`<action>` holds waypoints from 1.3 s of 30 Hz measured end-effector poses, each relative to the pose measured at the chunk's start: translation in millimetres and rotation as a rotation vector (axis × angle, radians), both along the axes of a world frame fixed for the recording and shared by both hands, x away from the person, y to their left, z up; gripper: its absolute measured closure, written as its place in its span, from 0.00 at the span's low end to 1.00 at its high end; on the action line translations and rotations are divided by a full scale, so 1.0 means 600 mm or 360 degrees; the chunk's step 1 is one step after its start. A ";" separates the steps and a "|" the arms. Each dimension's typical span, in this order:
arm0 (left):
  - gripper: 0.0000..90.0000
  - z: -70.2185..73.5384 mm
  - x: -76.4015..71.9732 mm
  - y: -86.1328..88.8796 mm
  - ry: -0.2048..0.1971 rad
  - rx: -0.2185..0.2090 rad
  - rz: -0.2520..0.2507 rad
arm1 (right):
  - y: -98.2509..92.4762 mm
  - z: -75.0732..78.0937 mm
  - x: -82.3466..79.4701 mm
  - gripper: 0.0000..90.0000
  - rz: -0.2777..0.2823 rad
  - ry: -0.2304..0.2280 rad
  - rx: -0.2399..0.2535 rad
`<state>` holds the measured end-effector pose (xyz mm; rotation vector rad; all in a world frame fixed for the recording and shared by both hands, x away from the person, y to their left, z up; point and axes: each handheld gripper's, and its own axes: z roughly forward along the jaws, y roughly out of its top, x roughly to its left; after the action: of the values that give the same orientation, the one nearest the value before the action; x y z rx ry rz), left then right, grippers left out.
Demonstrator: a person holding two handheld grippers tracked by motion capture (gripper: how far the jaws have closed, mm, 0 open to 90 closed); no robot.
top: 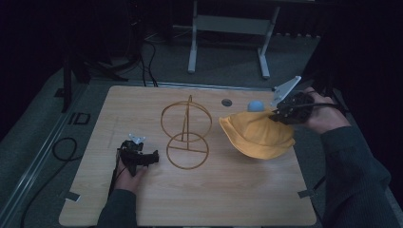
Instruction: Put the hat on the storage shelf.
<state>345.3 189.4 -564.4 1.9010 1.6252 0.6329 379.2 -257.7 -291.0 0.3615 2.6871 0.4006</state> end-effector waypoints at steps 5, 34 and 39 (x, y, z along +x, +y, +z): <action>0.00 0.000 0.000 0.000 0.0000 0.0000 0.0000 | -0.001 0.009 0.000 0.92 0.0005 -0.0015 0.0040; 0.00 0.000 0.000 0.000 -0.0001 0.0000 0.0000 | 0.012 0.044 0.016 0.93 -0.0012 -0.0082 0.0190; 0.00 0.000 0.000 0.000 -0.0001 0.0001 0.0000 | 0.021 0.055 0.017 0.93 0.0003 -0.0098 0.0226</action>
<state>345.3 189.4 -564.4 1.9014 1.6247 0.6339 389.4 -244.9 -258.0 0.3812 2.6061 0.5952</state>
